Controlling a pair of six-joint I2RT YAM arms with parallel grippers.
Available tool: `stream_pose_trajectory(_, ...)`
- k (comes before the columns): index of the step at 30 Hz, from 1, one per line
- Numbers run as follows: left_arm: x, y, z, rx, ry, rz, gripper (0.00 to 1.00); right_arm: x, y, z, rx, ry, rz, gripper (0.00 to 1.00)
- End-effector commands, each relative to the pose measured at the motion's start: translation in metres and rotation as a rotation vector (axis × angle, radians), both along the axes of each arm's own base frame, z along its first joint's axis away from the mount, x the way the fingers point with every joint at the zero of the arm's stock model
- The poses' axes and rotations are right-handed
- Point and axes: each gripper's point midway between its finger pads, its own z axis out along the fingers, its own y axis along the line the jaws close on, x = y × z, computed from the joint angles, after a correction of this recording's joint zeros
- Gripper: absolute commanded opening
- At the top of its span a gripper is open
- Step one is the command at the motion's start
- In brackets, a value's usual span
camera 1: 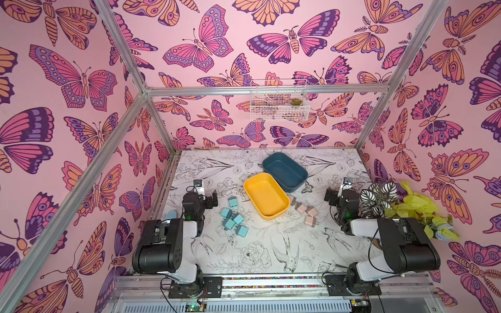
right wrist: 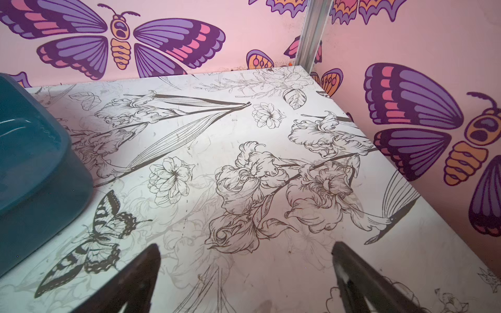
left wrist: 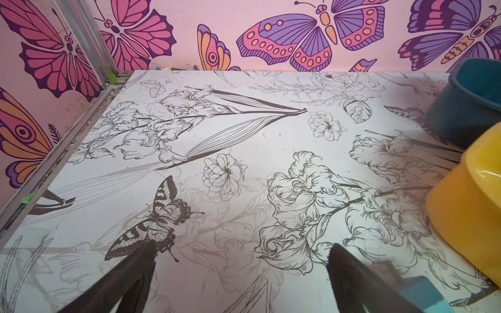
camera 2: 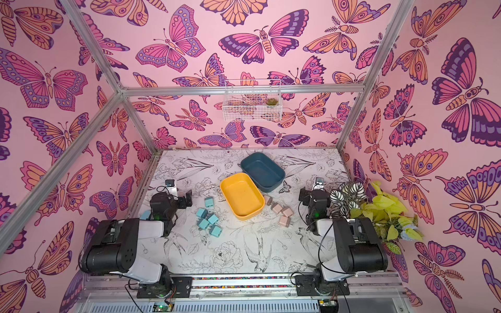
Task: Place the plugs by color into the storage box
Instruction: Pick up the plug from the center of the board.
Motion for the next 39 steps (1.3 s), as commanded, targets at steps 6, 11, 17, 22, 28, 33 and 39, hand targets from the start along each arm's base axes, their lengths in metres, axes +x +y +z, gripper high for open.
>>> stream_pose_trajectory(6,-0.002,-0.002,0.000,-0.009,-0.006,-0.010,1.00,0.001,-0.002,0.003,0.011,-0.018,-0.003,0.99)
stream_pose_trajectory(11,-0.002,-0.002,-0.001,-0.007,-0.005,-0.011,1.00,0.001,-0.002,0.004,0.011,-0.017,-0.004,0.99)
stream_pose_trajectory(17,-0.002,-0.002,-0.001,-0.008,-0.005,-0.010,1.00,0.001,-0.002,0.003,0.010,-0.016,-0.004,0.99)
stream_pose_trajectory(22,-0.001,-0.002,-0.001,-0.012,-0.004,-0.007,1.00,0.001,-0.003,0.003,0.013,-0.013,-0.006,0.99)
stream_pose_trajectory(28,-0.003,0.012,0.001,-0.013,-0.013,0.076,1.00,0.001,-0.003,0.008,0.006,-0.031,-0.008,0.99)
stream_pose_trajectory(33,-0.009,0.031,0.014,0.002,-0.065,0.208,1.00,-0.006,-0.018,0.034,0.065,0.168,-0.171,0.99)
stream_pose_trajectory(39,-0.019,0.060,0.045,-0.038,0.114,0.418,1.00,-0.002,0.032,0.055,0.192,0.287,-0.055,0.99)
